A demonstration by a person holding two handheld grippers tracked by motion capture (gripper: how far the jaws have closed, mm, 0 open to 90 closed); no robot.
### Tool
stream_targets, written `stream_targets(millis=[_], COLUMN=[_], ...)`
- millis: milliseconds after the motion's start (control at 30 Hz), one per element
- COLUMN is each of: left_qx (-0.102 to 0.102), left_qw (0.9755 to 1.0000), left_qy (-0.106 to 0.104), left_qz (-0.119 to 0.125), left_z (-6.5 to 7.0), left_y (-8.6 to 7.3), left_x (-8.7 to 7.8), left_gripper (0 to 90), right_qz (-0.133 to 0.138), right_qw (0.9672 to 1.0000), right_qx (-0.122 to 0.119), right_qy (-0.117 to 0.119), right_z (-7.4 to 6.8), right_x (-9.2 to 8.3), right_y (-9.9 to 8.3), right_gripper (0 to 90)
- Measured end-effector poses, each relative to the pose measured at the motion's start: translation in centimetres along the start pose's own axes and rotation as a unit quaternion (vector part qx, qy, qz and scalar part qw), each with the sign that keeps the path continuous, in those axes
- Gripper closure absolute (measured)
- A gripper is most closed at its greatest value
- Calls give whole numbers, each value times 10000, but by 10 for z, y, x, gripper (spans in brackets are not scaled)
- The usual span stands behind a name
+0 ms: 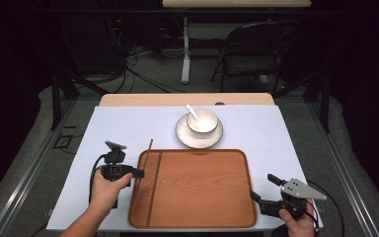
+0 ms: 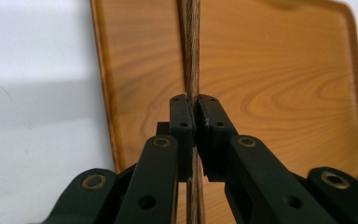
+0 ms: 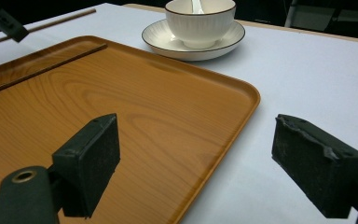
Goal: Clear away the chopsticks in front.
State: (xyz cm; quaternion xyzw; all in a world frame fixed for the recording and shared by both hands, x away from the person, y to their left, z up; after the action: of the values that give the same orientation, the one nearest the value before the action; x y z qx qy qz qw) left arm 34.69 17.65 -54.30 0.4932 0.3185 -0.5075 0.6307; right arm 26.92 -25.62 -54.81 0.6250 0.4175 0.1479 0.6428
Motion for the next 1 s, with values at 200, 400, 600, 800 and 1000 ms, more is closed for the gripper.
stream_targets(millis=[200,400,600,800,1000], left_qx=[-73,-118,-127,-113,-137], left_qw=[9999,9997,9997,9996,9995], left_qy=[-19,-15,52,59,77], left_qz=[-131,-208,-201,-252,-286], left_z=[-5,-6,-6,-5,-6], left_y=[-13,-18,-18,-18,-18], left_x=[14,22,28,31,32], left_gripper=[849,849,849,848,848], right_qz=[-2,-1,-1,7,12], right_qw=[10000,10000,10000,10000,10000], right_qx=[7,-16,-18,-23,-29], right_qy=[0,-2,-3,-4,-6], right_z=[0,-1,-1,0,-1], right_x=[0,0,0,0,-1], right_y=[0,0,0,0,0], right_gripper=[148,148,148,148,148])
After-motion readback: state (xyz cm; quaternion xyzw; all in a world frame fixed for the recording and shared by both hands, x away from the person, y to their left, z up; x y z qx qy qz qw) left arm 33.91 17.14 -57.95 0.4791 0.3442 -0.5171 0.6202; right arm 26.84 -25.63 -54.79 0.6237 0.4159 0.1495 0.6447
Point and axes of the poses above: each handheld gripper's, and its own axes: x roughly forward along the jaws, y roughly out of its top, z roughly to its right, the point moved 5 cm from there along x, roughly forward along the jaws, and after that the axes turned 13 degrees about y, right-handed, at the moved point
